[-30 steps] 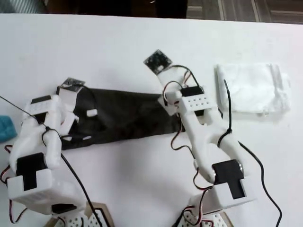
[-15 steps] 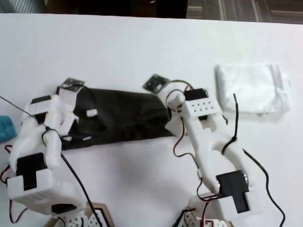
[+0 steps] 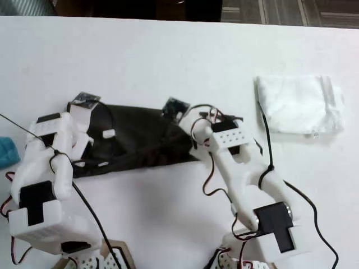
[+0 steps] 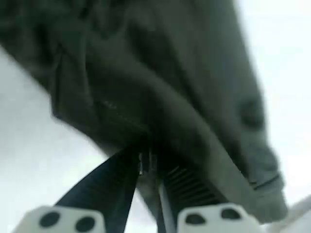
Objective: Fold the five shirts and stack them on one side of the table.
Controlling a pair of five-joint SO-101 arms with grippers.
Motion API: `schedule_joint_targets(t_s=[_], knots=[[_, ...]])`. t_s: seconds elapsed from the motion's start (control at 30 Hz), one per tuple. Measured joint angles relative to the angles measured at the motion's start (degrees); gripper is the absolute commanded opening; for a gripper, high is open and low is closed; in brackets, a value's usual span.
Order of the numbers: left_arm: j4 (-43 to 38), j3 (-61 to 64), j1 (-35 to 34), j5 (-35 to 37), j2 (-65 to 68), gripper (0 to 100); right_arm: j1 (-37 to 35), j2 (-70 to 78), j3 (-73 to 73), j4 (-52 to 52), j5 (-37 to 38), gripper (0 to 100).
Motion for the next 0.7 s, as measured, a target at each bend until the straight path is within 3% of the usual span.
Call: schedule_joint_targets(t_s=[0.2,0.4,0.7], knots=[[0.0,0.0,0.0,0.0,0.0,3,0.09,5.19,-2.37,-10.46,-8.0,2.1],[0.0,0.0,0.0,0.0,0.0,3,0.09,13.54,-12.84,-12.22,-14.95,2.1],[0.0,0.0,0.0,0.0,0.0,3,0.09,15.65,-22.68,-11.87,-16.88,2.1]])
